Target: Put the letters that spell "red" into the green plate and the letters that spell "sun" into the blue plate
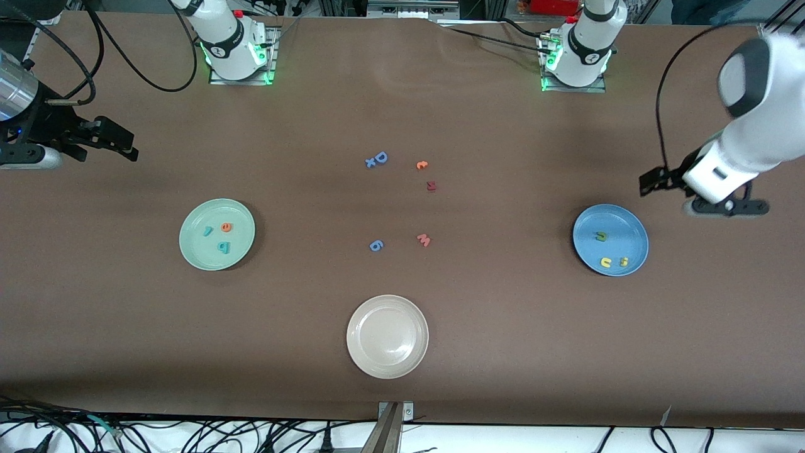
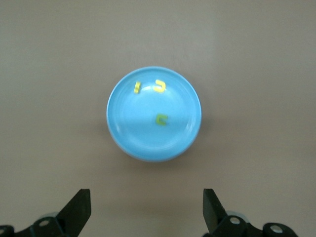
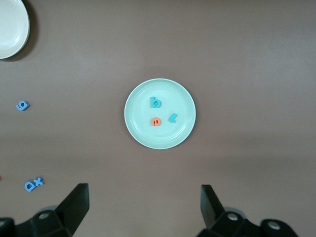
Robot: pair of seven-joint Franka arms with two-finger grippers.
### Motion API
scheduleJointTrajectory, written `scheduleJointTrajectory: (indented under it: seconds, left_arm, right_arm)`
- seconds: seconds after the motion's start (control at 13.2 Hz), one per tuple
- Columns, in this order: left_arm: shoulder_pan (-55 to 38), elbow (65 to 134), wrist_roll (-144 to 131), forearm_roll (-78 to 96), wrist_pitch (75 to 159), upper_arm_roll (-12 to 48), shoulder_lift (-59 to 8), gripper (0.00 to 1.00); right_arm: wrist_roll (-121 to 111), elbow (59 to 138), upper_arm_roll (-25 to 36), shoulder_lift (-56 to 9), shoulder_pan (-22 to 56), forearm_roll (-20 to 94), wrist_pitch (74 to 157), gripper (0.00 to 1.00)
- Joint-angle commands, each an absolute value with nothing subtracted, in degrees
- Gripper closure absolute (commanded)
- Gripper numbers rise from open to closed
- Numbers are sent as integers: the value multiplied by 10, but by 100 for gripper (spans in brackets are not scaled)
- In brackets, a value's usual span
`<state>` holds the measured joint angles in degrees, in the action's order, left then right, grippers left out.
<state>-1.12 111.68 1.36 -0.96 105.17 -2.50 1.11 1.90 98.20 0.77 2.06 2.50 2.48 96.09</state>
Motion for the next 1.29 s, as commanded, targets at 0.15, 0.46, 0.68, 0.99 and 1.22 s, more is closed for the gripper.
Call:
scheduleJointTrajectory:
  seconds: [0.15,0.46,0.68,0.99,1.22]
  left_arm:
    - [-33,980,18,-18,916,-18,15,0]
    - [-32,932,21,-18,888,-17,5,0]
    - [-26,931,24,-22,893,-17,-4,0]
    - [-14,931,26,-27,916,-18,-4,0]
    - [-11,933,27,-26,912,-18,-10,0]
  right_arm:
    - [18,969,8,16,26,18,952,0]
    - [19,969,8,16,26,18,953,0]
    - [19,969,8,16,26,18,953,0]
    - [19,969,8,16,26,18,953,0]
    - [17,969,8,15,26,18,953,0]
